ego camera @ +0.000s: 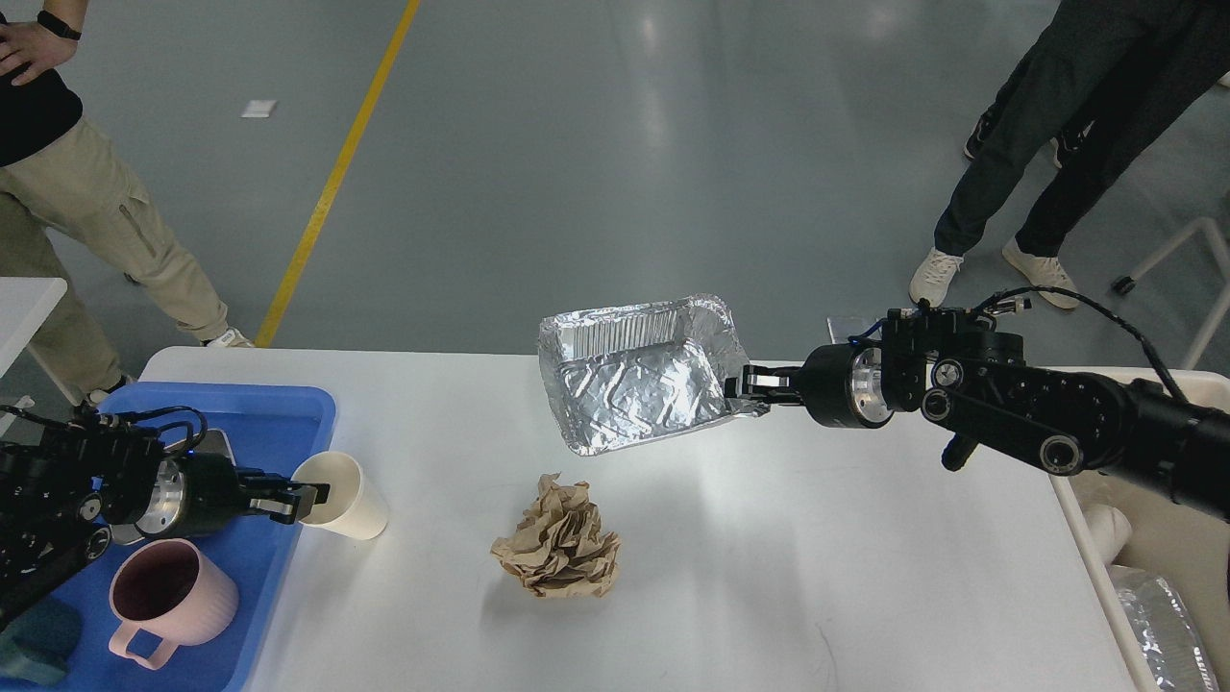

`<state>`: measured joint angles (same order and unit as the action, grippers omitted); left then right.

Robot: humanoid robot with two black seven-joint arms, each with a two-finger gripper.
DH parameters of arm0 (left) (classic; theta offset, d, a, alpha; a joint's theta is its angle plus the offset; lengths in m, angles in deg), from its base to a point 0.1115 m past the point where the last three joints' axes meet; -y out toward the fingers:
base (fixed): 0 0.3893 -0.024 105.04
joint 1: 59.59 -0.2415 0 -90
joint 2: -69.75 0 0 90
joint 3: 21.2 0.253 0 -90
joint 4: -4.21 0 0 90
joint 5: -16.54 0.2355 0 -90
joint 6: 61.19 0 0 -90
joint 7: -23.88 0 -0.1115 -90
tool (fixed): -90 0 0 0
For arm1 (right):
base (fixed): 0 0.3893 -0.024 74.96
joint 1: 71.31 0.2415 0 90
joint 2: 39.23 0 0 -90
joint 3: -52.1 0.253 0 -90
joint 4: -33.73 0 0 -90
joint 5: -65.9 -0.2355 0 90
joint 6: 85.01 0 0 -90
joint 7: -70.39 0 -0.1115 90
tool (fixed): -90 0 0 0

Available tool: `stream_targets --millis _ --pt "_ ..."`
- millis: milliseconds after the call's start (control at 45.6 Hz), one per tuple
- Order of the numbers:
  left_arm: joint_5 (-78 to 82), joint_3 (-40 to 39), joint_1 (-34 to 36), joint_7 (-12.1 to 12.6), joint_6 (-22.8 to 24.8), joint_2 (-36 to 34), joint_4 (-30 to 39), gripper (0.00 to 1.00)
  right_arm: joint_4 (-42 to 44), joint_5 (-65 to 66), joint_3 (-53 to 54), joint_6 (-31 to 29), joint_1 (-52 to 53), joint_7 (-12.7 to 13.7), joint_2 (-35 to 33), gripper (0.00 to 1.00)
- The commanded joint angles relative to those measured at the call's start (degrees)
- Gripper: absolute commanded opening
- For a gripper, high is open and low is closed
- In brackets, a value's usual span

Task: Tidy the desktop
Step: 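Reach the left gripper to the white paper cup and grasp it, then lift the paper cup with the left gripper and place it into the held foil tray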

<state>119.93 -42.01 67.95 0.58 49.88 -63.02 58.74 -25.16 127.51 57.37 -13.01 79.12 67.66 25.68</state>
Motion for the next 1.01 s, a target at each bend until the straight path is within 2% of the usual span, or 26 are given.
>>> stream_targets --millis 0,285,570,701,986 --pt "0.23 0.85 -0.09 -1.57 -0.41 -0.12 -0.05 0.05 0.01 0.01 -0.08 0.07 -0.05 0.00 -0.04 0.00" --pt "0.05 0.85 -0.44 -4.39 -0.77 -0.64 0.22 0.02 0.09 0.36 -0.17 0.25 -1.10 0.00 0.05 0.00" --pt "-1.79 -0.99 -0.35 -7.81 -0.85 -10.13 4.43 0.02 0.53 0.62 -0.44 0.25 -1.54 0.00 0.22 0.00" --pt "-7.67 -3.98 -0.18 -8.34 -0.77 -16.37 8.04 0.02 0.88 0.71 -0.53 0.25 -2.07 0.00 0.49 0.00" --pt "-17.96 -11.09 0.35 -9.58 0.38 -23.23 11.03 0.04 0.89 1.50 -0.53 0.42 -2.51 0.00 0.66 0.00"
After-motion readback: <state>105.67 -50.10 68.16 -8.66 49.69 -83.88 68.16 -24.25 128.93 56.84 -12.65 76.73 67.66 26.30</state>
